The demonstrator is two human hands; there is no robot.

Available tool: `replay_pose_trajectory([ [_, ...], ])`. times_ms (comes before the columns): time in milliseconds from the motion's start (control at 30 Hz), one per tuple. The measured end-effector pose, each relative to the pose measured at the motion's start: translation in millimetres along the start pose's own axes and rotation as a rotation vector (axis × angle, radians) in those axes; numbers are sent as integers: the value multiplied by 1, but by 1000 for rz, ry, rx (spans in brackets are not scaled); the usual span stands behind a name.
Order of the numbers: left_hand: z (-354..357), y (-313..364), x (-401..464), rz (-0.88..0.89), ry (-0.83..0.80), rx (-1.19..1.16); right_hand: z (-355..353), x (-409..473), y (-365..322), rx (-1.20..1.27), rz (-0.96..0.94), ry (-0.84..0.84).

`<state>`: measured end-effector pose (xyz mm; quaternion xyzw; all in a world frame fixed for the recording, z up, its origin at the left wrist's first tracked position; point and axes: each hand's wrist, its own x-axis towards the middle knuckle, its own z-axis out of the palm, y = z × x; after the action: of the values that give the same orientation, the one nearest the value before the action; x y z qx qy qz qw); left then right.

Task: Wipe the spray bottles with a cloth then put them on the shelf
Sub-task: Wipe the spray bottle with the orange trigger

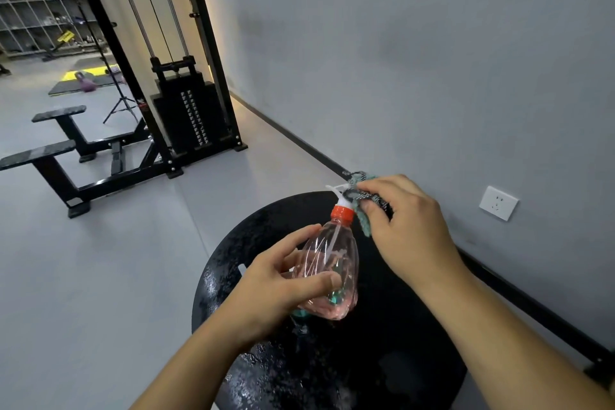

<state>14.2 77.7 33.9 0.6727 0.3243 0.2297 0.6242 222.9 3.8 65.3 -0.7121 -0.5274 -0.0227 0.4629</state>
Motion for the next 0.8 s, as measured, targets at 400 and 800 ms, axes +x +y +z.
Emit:
replay_pose_trajectory([
  [400,-4,1,-3,14,8,67,-1,1,1,-26,2,-27],
  [800,-2,1,-3,16,3,78,0,-3,-4,4,-24,-54],
])
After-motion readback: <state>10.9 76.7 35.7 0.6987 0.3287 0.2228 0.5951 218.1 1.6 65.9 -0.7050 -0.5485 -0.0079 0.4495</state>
